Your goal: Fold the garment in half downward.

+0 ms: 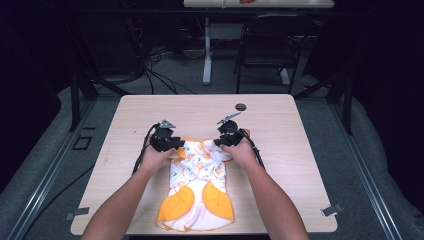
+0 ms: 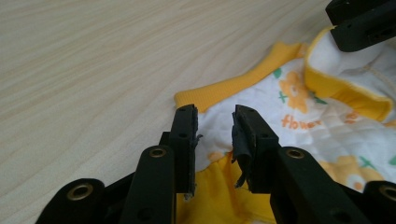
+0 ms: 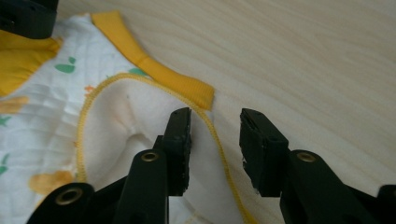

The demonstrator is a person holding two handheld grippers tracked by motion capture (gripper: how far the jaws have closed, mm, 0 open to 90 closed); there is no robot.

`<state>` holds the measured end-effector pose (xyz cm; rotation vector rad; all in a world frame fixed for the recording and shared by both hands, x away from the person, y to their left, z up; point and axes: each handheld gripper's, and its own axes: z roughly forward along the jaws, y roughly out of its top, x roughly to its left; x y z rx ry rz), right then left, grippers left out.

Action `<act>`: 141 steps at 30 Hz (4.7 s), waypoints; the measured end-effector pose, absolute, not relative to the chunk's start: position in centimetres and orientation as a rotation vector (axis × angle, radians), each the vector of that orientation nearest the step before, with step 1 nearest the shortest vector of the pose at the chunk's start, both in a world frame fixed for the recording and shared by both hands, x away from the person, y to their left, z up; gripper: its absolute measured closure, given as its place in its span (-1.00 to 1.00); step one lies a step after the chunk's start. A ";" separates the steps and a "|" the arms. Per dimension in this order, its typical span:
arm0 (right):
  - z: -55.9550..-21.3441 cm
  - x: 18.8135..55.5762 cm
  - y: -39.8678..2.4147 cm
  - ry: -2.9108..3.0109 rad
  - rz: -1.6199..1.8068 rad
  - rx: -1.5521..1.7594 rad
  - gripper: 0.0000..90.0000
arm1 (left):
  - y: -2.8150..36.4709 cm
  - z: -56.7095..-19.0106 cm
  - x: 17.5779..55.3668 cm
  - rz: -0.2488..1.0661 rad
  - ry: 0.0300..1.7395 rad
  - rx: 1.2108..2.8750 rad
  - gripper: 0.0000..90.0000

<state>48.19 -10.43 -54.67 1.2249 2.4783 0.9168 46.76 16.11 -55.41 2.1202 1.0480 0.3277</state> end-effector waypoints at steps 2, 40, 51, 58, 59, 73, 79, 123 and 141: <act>-55.4 48.4 -10.4 2.479 0.904 1.253 0.34 | 16.2 -55.9 47.0 0.329 1.073 2.126 0.47; -56.4 48.6 -9.5 2.578 0.871 1.244 0.72 | 17.0 -57.7 47.4 0.222 1.099 2.104 0.69; -56.1 48.6 -9.7 2.580 0.915 1.254 0.94 | 17.1 -57.2 47.2 0.218 1.102 2.108 0.87; -54.3 48.2 -10.4 2.552 0.993 1.212 0.94 | 17.8 -55.0 46.6 0.234 1.059 2.059 0.88; -54.3 48.2 -10.4 2.552 0.993 1.212 0.94 | 17.8 -55.0 46.6 0.234 1.059 2.059 0.88; -50.4 47.3 -10.7 2.485 1.114 1.098 0.94 | 18.2 -52.3 46.2 0.327 0.998 2.055 0.88; -48.8 47.4 -10.5 2.449 1.105 1.044 0.95 | 18.4 -50.6 46.3 0.368 0.974 2.031 0.88; -48.6 43.1 -10.0 2.442 1.016 0.763 0.94 | 18.8 -51.0 42.4 0.401 0.832 2.047 0.88; -51.6 40.0 -10.7 2.526 1.028 0.730 0.93 | 19.1 -53.7 39.1 0.297 0.774 2.088 0.84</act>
